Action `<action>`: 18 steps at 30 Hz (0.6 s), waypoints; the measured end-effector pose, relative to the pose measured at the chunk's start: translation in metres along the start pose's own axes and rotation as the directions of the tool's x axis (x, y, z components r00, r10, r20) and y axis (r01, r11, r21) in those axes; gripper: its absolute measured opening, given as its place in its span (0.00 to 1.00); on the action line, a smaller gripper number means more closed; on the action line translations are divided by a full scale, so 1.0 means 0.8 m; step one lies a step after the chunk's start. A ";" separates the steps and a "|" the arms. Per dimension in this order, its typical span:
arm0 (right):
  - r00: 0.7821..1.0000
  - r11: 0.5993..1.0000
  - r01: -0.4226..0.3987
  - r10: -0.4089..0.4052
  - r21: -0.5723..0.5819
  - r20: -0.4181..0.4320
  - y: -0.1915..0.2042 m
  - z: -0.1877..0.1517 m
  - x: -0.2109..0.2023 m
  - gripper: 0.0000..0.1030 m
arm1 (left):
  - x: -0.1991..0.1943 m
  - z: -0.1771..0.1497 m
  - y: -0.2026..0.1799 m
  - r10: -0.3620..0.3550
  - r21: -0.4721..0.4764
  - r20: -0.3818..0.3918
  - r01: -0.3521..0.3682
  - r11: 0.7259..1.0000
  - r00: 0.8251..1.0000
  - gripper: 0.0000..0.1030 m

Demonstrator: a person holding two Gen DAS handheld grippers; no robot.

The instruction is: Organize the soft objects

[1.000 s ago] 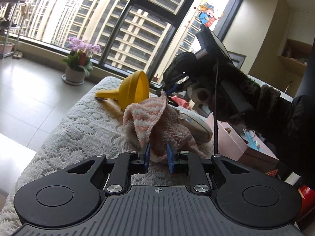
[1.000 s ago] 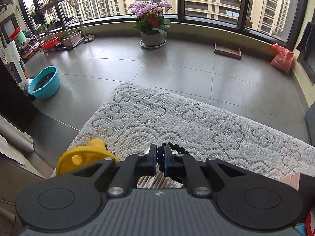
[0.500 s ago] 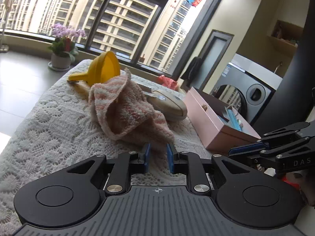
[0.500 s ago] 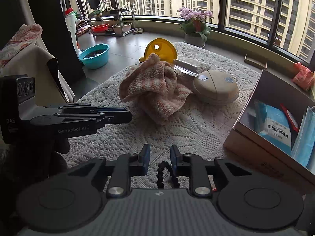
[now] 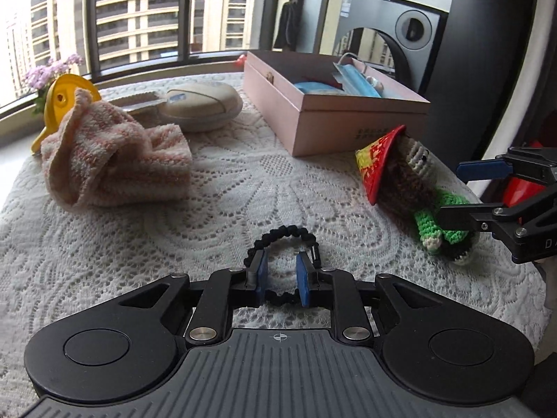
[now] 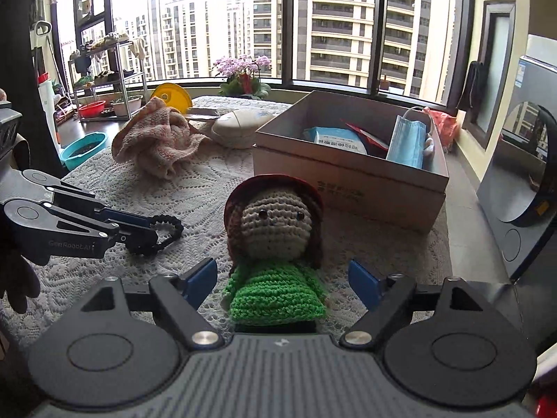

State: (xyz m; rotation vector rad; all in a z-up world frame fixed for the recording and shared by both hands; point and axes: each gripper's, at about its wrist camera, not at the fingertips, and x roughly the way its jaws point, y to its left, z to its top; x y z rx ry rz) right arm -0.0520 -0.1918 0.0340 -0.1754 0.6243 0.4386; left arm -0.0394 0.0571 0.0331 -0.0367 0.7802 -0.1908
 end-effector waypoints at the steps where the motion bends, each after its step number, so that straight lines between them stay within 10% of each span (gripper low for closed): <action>1: 1.000 0.999 0.004 -0.004 0.041 -0.003 -0.005 -0.008 0.005 0.83 | 0.001 0.002 -0.001 0.004 0.004 -0.007 -0.004 1.000 1.000 0.21; 10: 0.992 0.973 -0.126 0.129 0.191 -0.002 -0.029 -0.034 0.020 0.97 | 0.006 0.003 -0.018 0.035 0.065 -0.003 -0.035 0.997 0.999 0.25; 18: 0.989 0.970 -0.144 0.145 0.197 0.009 -0.026 -0.034 0.020 1.00 | 0.004 0.018 -0.004 -0.077 -0.018 -0.040 0.076 0.997 0.996 0.26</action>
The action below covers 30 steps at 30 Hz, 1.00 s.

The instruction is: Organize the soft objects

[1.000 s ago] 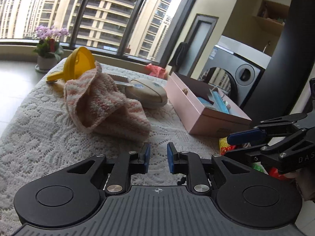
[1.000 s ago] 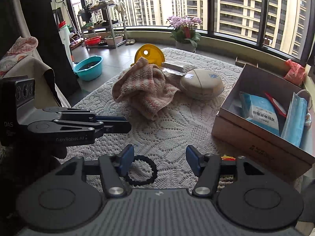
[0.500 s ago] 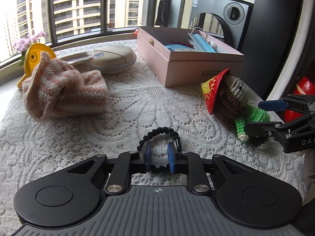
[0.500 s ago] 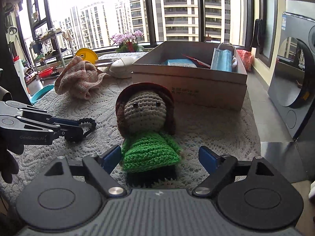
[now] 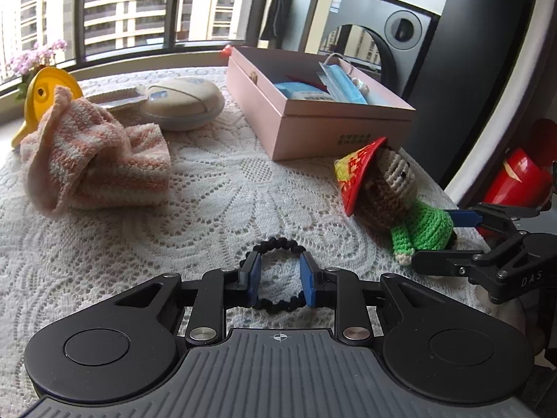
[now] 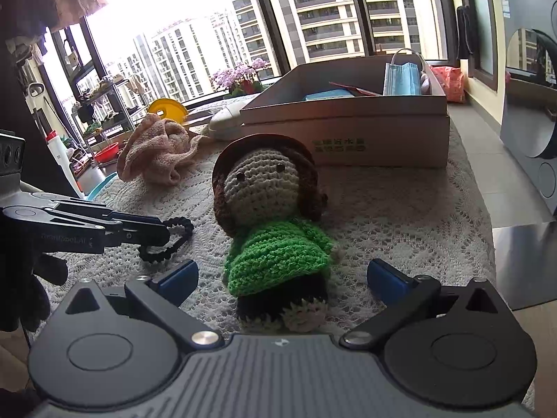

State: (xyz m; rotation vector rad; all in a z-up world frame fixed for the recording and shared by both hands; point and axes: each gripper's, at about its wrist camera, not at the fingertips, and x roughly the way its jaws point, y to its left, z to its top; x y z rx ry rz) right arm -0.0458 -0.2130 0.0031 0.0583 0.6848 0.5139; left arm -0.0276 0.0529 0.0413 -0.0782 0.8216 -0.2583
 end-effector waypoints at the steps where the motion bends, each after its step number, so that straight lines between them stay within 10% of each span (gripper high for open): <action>1: 1.000 1.000 0.000 0.000 -0.001 0.000 0.000 0.000 0.000 1.00 | 0.005 -0.001 -0.008 0.011 0.021 -0.014 -0.011 1.000 1.000 0.27; 15: 1.000 1.000 -0.010 0.010 -0.025 -0.015 -0.001 0.004 -0.005 0.89 | 0.018 -0.013 -0.056 0.124 0.143 0.032 -0.127 0.981 0.992 0.24; 25: 0.997 0.991 0.071 -0.072 -0.111 0.001 0.013 0.040 0.017 0.86 | 0.012 -0.023 -0.070 0.071 0.172 0.059 -0.080 0.982 0.996 0.09; 30: 0.993 0.978 0.059 -0.077 -0.199 -0.085 0.032 0.041 0.042 0.55 | -0.007 -0.035 -0.073 0.066 0.181 0.086 -0.081 0.980 0.994 0.09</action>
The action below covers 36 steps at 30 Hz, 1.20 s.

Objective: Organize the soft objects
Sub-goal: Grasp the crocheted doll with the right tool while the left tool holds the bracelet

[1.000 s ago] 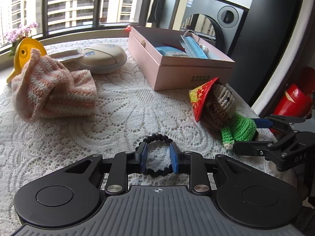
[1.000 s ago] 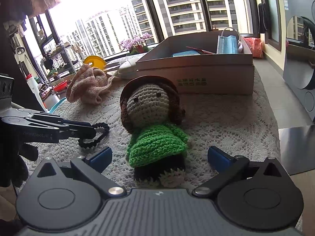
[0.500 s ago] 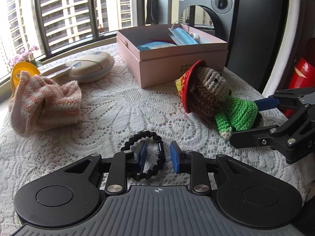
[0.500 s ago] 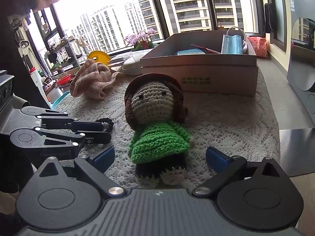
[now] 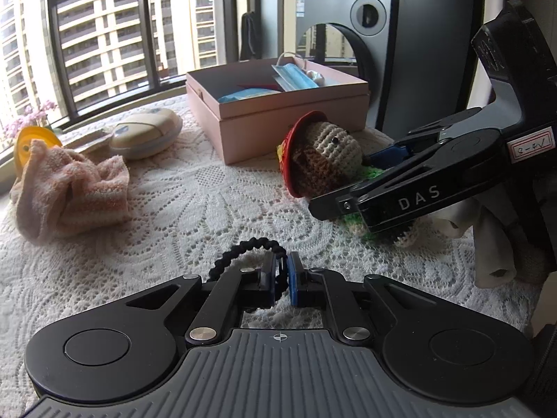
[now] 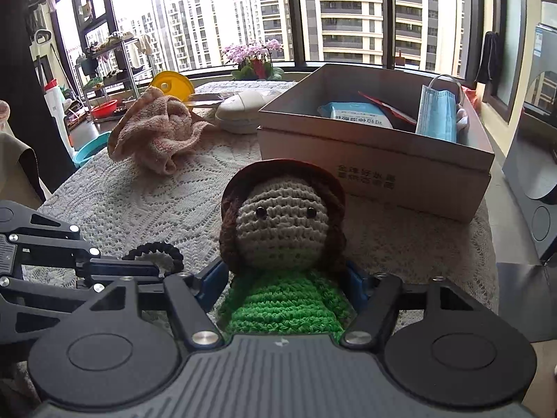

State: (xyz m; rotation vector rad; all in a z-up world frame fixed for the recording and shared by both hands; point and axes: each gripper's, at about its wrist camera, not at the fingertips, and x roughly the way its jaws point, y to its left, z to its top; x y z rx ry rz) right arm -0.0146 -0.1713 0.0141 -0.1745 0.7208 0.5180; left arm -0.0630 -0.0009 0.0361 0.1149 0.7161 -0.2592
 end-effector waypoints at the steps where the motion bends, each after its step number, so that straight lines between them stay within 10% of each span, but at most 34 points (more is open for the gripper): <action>1: 1.000 1.000 0.008 -0.008 -0.016 -0.003 0.003 0.000 -0.003 0.54 | -0.004 -0.001 0.000 -0.001 0.000 0.005 0.001 1.000 1.000 0.09; 12: 0.981 0.994 0.076 -0.089 0.082 0.170 -0.030 -0.018 -0.134 0.52 | -0.045 0.007 0.006 0.011 -0.006 0.087 -0.010 1.000 0.996 0.08; 21: 0.977 0.984 0.105 -0.130 0.144 0.171 -0.061 -0.042 -0.142 0.52 | -0.054 0.129 0.003 0.033 0.088 0.283 -0.060 0.994 0.958 0.08; 29: 0.981 0.982 0.081 -0.109 0.171 0.163 -0.066 -0.053 -0.127 0.52 | -0.024 0.103 -0.016 -0.085 0.114 0.022 0.082 0.990 0.996 0.14; 36: 0.985 0.986 0.124 -0.136 0.115 0.103 -0.035 -0.057 -0.070 0.55 | -0.020 0.020 -0.016 0.067 -0.046 -0.083 -0.071 0.996 0.994 0.15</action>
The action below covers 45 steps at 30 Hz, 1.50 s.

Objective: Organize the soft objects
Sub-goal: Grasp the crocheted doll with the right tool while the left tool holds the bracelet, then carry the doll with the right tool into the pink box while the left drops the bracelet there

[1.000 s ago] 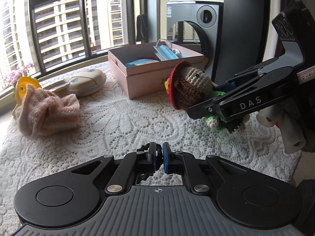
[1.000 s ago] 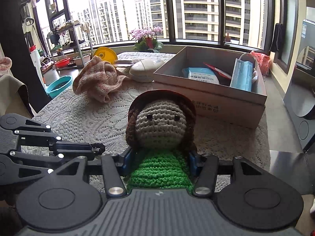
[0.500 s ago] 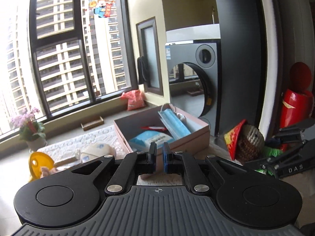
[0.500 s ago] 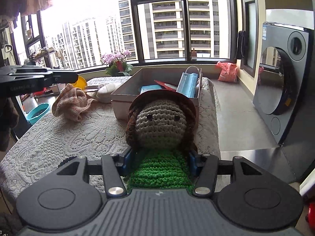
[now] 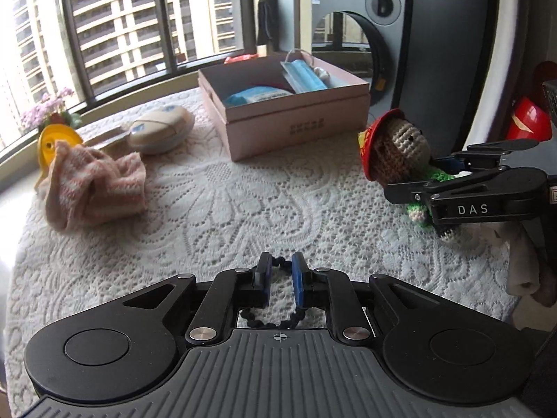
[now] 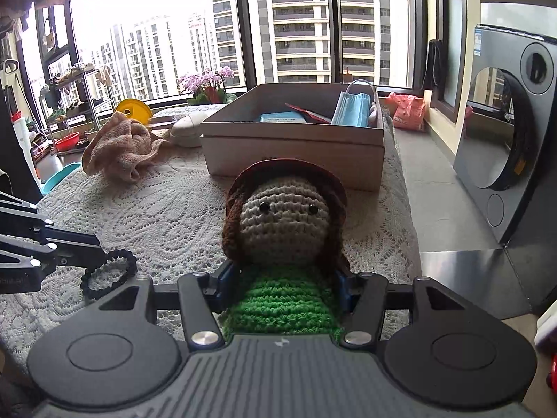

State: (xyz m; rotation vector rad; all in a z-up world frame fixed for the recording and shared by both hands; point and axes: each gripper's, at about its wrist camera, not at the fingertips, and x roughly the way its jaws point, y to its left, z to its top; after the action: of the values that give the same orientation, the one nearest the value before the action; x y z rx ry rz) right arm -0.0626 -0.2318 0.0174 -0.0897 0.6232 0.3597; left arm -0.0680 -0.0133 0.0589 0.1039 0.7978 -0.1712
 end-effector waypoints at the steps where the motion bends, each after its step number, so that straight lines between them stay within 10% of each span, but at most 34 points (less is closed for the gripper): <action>1: 1.000 1.000 -0.003 0.003 -0.001 -0.008 0.003 -0.003 0.005 0.56 | 0.002 -0.004 0.003 0.003 -0.030 -0.002 -0.003 1.000 1.000 0.15; 27: 0.999 1.000 0.004 -0.004 -0.004 0.033 0.003 -0.009 0.001 0.69 | 0.030 -0.020 -0.026 0.000 -0.005 0.020 0.000 1.000 1.000 0.10; 45: 1.000 1.000 -0.001 0.001 -0.013 0.031 -0.007 0.005 -0.020 0.55 | -0.006 -0.017 -0.002 -0.083 -0.084 0.059 0.087 0.993 0.995 0.09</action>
State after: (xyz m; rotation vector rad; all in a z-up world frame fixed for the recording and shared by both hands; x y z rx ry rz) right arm -0.0707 -0.2410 0.0300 -0.0959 0.5901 0.3654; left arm -0.0808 -0.0122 0.0529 -0.0168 0.7540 -0.2189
